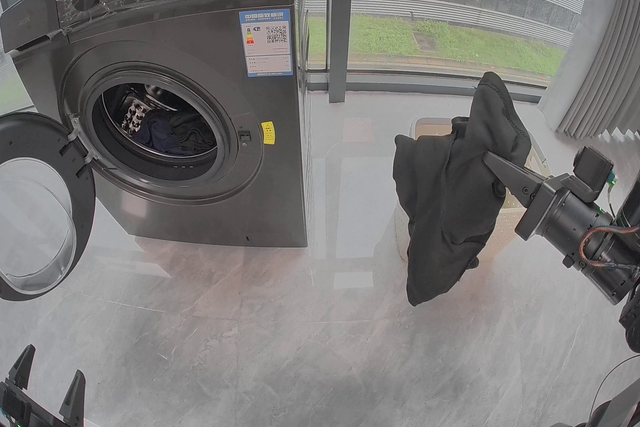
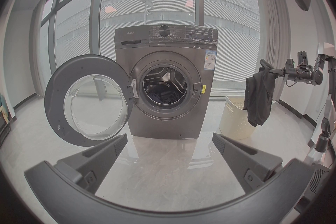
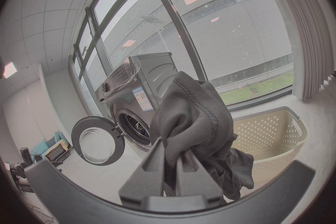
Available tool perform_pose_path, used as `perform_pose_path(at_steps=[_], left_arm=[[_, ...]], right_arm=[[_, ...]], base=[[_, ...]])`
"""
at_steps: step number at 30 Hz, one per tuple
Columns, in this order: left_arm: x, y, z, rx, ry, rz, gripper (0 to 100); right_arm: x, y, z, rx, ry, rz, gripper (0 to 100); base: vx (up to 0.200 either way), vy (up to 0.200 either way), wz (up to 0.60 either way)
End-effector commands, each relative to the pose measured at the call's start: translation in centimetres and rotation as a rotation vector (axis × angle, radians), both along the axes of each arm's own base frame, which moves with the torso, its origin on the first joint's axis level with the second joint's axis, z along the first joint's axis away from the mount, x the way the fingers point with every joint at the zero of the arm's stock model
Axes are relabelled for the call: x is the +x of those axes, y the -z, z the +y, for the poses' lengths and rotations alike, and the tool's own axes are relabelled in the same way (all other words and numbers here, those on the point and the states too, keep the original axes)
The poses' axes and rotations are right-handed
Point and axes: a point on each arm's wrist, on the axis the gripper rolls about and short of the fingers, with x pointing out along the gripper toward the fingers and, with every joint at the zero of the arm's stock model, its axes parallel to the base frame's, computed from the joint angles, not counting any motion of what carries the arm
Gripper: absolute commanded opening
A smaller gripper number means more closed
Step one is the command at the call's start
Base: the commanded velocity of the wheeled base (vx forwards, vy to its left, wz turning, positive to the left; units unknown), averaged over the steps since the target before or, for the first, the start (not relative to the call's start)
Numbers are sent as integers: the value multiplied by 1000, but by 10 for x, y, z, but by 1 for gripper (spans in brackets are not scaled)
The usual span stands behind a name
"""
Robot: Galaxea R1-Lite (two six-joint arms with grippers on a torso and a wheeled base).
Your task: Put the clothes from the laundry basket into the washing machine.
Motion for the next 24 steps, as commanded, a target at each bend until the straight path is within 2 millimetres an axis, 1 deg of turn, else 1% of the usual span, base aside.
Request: perform_pose_path(at_steps=[1,7,12,16,24], left_arm=[[0,5,0,-2,-1,2,100],[0,5,0,-3,-1,2,100],[0,5,0,3,-1,2,100],[0,5,0,-6,-1,2,100],[0,5,0,0,-1,2,100]], right_arm=[[0,0,0,1,1,-1,0],[0,2,-1,-3,3,5,0],[2,-5,2,10,-3,-18,0],[4,-1,3,0,-3,-2,0],[2,-2,2,14,0,-22,0]], base=[[0,200,0],[0,200,0],[0,200,0],[0,200,0],[0,200,0]])
